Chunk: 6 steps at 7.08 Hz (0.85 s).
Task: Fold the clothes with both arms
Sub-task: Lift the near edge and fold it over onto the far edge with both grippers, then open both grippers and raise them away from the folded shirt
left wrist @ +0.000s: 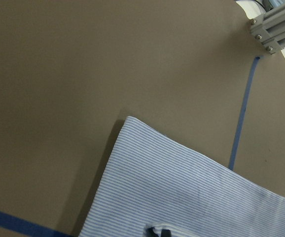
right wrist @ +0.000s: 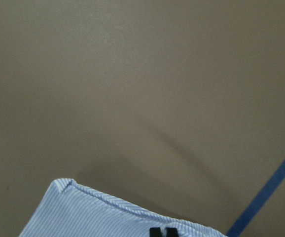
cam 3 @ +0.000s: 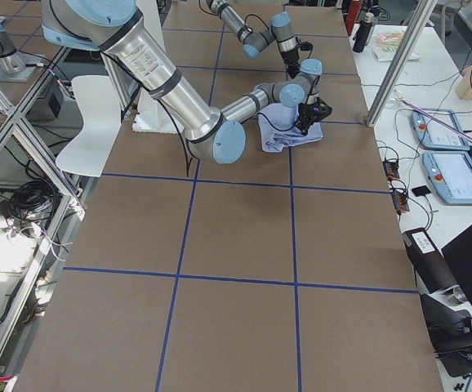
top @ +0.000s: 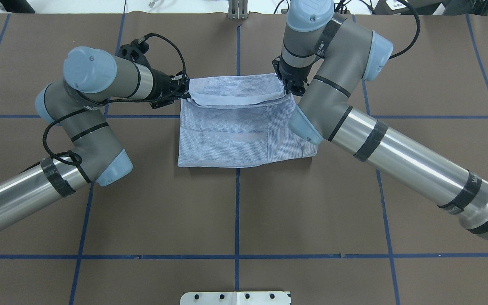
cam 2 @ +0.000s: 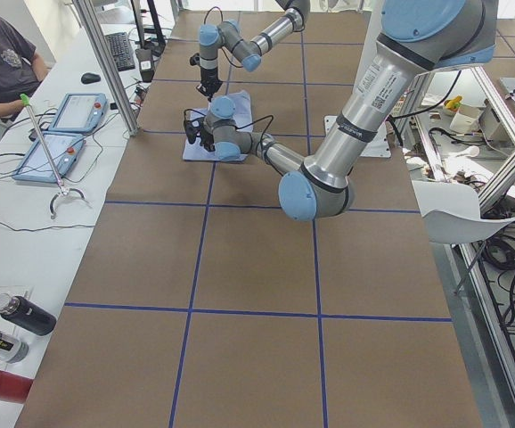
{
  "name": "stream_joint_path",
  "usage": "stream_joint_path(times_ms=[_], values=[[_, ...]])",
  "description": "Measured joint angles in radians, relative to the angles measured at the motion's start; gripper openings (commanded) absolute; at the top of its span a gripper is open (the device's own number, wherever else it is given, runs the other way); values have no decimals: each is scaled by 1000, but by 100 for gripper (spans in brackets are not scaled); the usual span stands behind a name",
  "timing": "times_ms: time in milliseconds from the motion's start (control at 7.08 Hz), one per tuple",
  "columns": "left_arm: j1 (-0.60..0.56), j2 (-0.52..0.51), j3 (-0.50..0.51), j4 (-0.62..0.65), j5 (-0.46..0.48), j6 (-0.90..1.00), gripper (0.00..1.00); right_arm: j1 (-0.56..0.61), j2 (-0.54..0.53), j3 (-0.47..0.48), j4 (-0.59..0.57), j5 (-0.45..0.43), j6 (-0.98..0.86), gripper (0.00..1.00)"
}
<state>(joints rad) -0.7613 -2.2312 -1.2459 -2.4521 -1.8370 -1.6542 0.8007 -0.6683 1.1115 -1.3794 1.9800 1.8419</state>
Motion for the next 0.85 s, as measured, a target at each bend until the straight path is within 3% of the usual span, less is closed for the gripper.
stream_joint_path(times_ms=[141,424,847], values=[[-14,-17,41,-13,29,42,59,18,37,-64,25,10,-6,100],[-49,-21,61,-21,43,99,61,62,70,-103,46,50,-26,100],[-58,38,-43,-18,4,127,61,76,14,-7,40,64,-64,100]])
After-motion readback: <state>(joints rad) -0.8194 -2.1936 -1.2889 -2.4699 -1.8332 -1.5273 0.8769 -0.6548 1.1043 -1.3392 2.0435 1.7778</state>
